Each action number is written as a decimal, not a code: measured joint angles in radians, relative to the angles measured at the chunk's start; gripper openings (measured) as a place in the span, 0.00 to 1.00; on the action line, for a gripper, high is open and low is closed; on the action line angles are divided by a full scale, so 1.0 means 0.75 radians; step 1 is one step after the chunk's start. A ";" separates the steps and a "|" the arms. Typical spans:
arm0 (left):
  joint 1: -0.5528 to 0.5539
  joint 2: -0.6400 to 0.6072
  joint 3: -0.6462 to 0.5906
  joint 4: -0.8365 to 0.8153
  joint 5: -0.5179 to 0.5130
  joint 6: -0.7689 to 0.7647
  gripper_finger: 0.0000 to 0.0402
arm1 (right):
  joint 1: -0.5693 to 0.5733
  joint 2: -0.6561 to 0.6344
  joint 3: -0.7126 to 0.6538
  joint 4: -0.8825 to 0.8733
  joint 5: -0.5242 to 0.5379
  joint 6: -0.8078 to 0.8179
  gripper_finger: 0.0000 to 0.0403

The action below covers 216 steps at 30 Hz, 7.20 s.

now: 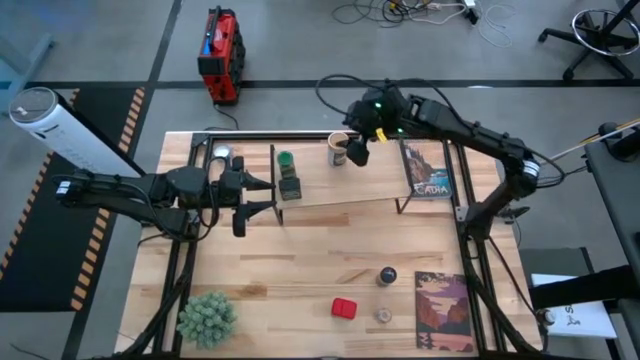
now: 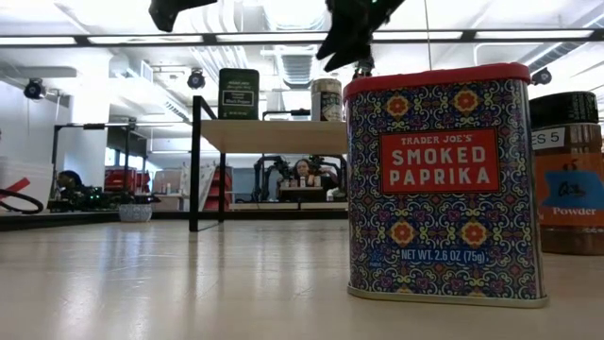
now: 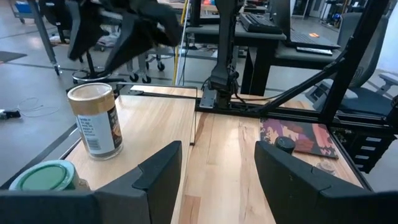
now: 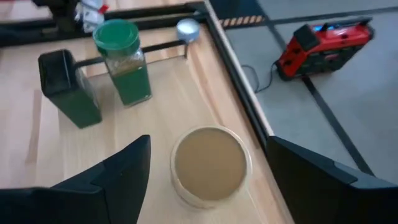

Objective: Shelf spices
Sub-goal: Remove the gold seasoning bottle from the shelf

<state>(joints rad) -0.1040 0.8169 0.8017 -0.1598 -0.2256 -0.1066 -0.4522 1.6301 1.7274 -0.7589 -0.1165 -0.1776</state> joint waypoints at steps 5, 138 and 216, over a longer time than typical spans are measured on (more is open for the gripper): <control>0.000 0.000 0.000 -0.025 0.001 -0.010 0.48 | -0.017 0.139 0.205 -0.160 -0.025 -0.085 0.75; -0.006 -0.001 0.000 -0.058 0.012 -0.045 0.48 | 0.184 0.316 0.191 -0.346 -0.017 0.096 0.65; -0.047 -0.004 0.003 -0.096 0.047 -0.072 0.48 | 0.966 0.309 -0.207 -0.042 -0.052 0.468 0.65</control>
<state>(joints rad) -0.1389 0.8139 0.8040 -0.2317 -0.1905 -0.1604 0.2720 1.8622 1.5718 -0.7905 -0.1555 0.1735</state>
